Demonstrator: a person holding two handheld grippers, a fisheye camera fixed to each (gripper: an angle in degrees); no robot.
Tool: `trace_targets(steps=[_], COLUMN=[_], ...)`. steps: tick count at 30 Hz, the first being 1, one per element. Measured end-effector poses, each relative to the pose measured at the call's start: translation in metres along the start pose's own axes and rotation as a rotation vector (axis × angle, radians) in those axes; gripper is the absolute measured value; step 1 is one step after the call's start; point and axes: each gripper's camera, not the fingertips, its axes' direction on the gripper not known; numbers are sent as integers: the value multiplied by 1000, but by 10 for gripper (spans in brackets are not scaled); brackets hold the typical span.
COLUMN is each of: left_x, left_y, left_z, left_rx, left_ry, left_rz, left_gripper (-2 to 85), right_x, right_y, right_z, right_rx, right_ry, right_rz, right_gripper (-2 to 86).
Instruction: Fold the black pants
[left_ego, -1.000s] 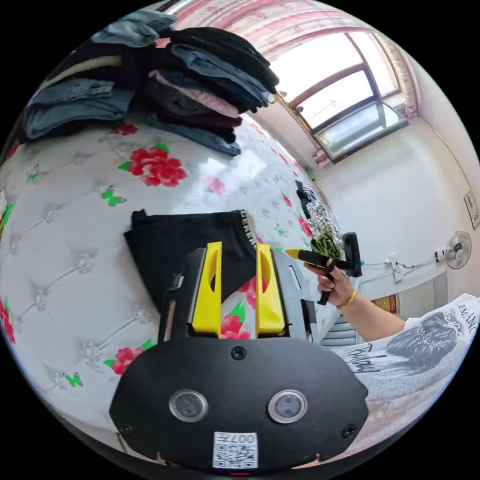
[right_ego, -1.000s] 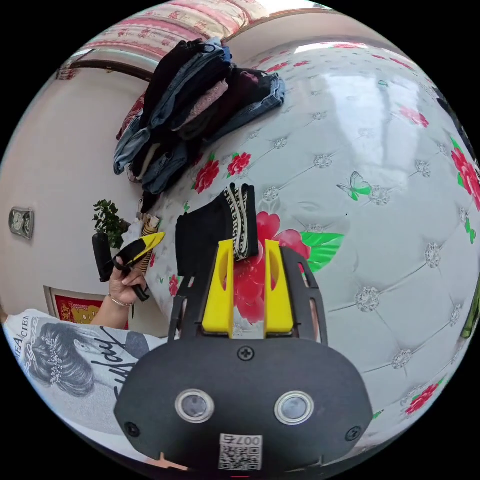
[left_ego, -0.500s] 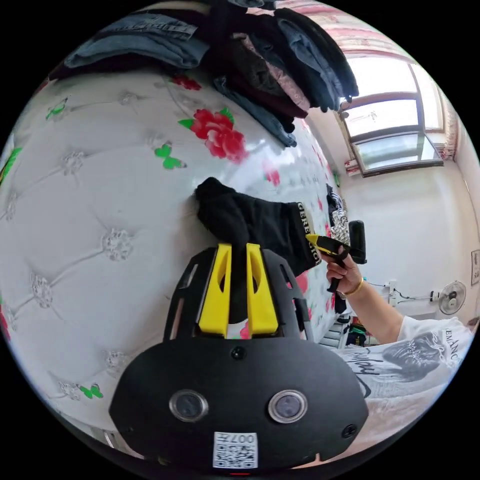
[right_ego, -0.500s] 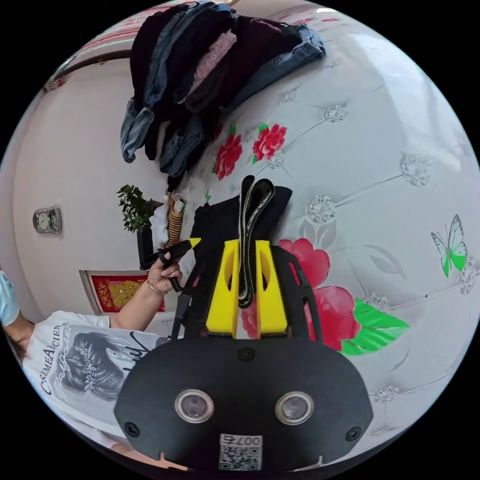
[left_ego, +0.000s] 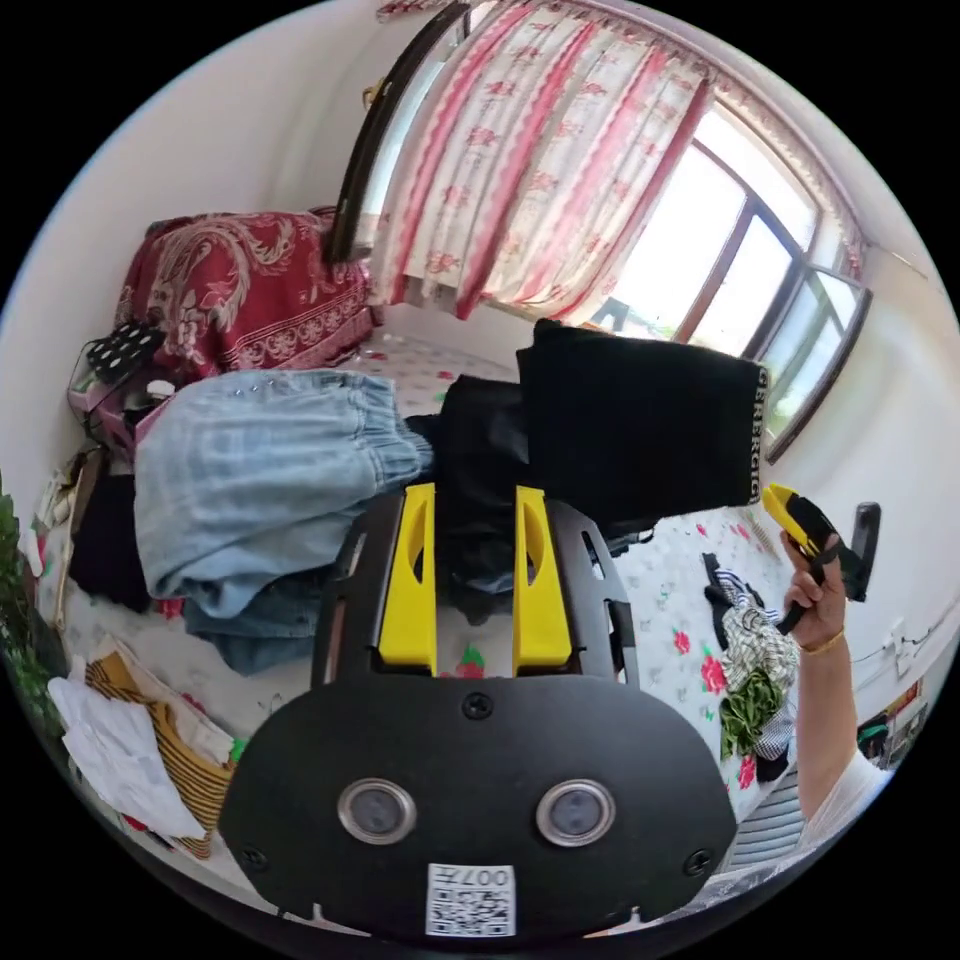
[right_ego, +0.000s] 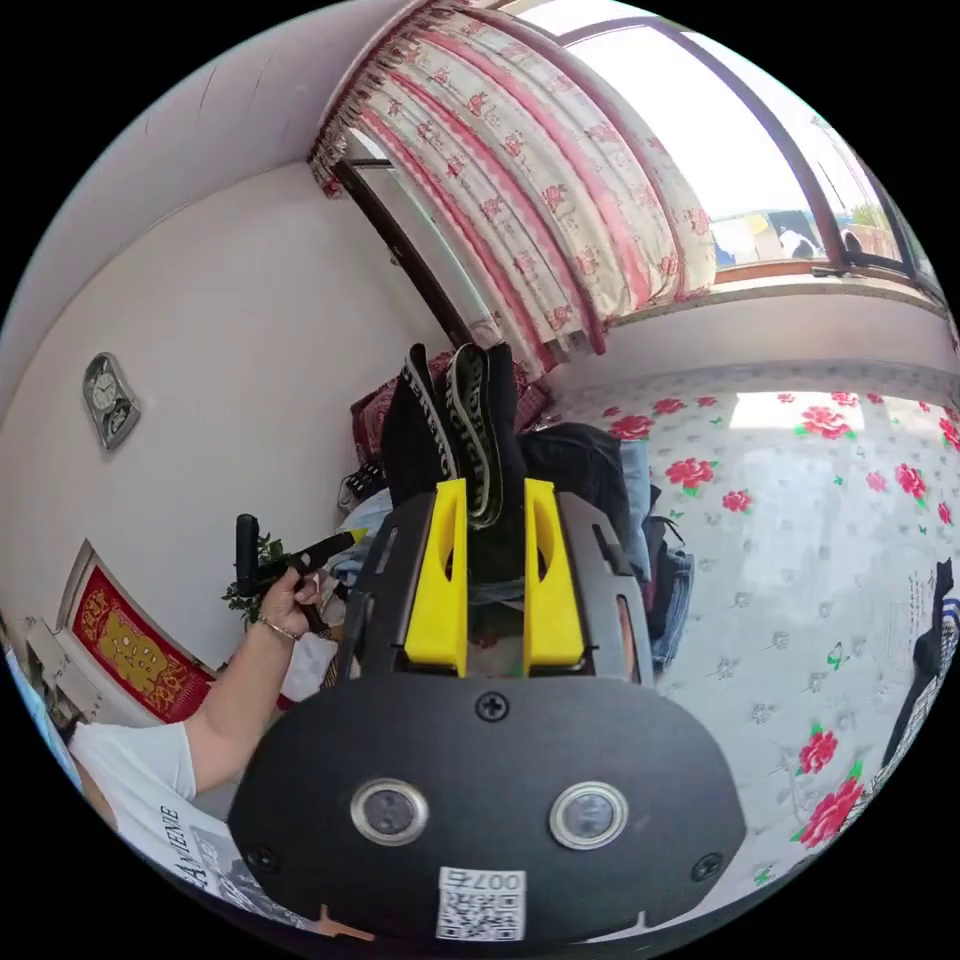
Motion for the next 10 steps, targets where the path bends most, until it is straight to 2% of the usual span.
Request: trace_targets(steps=[2, 5, 7, 8, 10], left_x=[-7, -15, -14, -9, 3], left_y=[50, 168, 248, 297, 358], left_z=[27, 81, 103, 110, 111], left_rx=[-61, -274, -426, -514, -622], left_ry=[3, 29, 9, -8, -17], left_rz=[15, 31, 38, 49, 67], left_gripper=[105, 84, 70, 63, 57], right_x=[16, 60, 99, 108, 144], right_y=[51, 172, 273, 295, 360], right_z=[15, 35, 23, 14, -41], right_rx=[-43, -200, -350, -378, -440], right_ry=[-18, 10, 191, 239, 422], right_rz=[33, 142, 259, 286, 401], right_gripper=[56, 55, 56, 56, 57])
